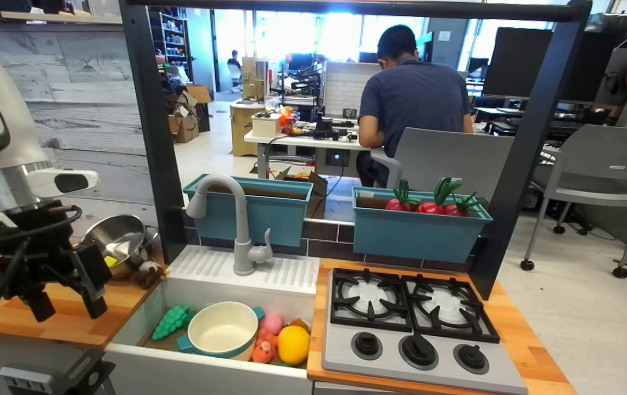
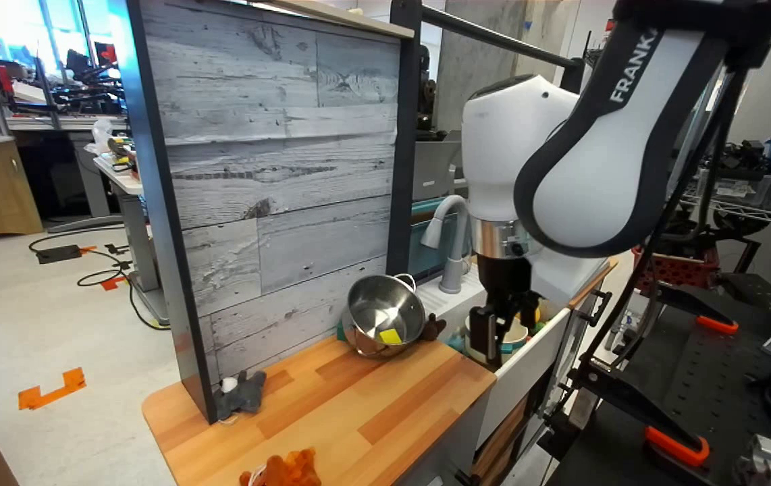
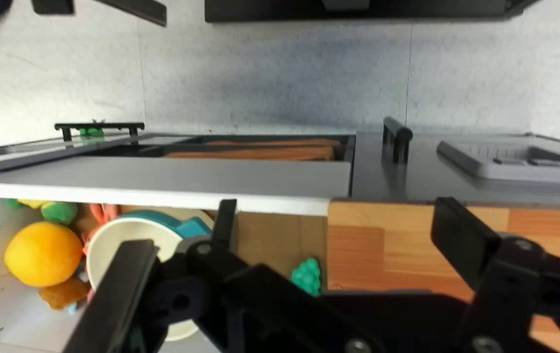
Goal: Move the pot to the left and the orange plush toy to the right
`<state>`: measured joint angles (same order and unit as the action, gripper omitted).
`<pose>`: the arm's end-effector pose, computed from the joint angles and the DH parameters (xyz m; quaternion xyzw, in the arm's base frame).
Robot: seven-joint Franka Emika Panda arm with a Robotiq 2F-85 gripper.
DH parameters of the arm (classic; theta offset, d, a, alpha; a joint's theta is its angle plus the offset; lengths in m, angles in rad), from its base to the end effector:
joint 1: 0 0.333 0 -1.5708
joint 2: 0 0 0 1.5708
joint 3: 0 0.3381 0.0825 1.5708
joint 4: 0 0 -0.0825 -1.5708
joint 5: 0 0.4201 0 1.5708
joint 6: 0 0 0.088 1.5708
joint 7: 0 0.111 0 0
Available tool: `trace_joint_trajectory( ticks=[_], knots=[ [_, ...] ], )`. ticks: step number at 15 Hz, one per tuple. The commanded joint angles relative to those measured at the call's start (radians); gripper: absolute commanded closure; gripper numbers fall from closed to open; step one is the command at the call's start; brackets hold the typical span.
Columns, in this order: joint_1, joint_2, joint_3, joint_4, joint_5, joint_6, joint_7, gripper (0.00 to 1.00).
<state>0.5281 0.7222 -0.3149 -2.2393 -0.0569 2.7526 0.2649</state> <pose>0.5092 0.0864 0.0256 0.9890 0.0292 -0.0603 0.1322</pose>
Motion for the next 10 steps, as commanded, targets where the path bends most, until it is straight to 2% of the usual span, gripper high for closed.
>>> trace_joint_trajectory(
  ticks=[1,2,3,6,7,8,10],
  knots=[
    [-0.078,-0.13,0.056,-0.023,-0.082,-0.269,-0.051,0.0],
    [-0.099,-0.139,0.077,-0.007,-0.096,-0.345,-0.064,0.0],
    [-0.064,-0.137,0.053,0.01,-0.044,-0.423,-0.118,0.0],
    [-0.076,-0.127,0.071,0.08,-0.045,-0.647,-0.182,0.0],
    [-0.162,-0.131,0.154,0.107,-0.122,-0.708,-0.149,0.0],
    [-0.168,-0.125,0.168,0.122,-0.145,-0.723,-0.16,0.0],
    [-0.197,-0.114,0.213,0.15,-0.215,-0.667,-0.177,0.0]
  ],
)
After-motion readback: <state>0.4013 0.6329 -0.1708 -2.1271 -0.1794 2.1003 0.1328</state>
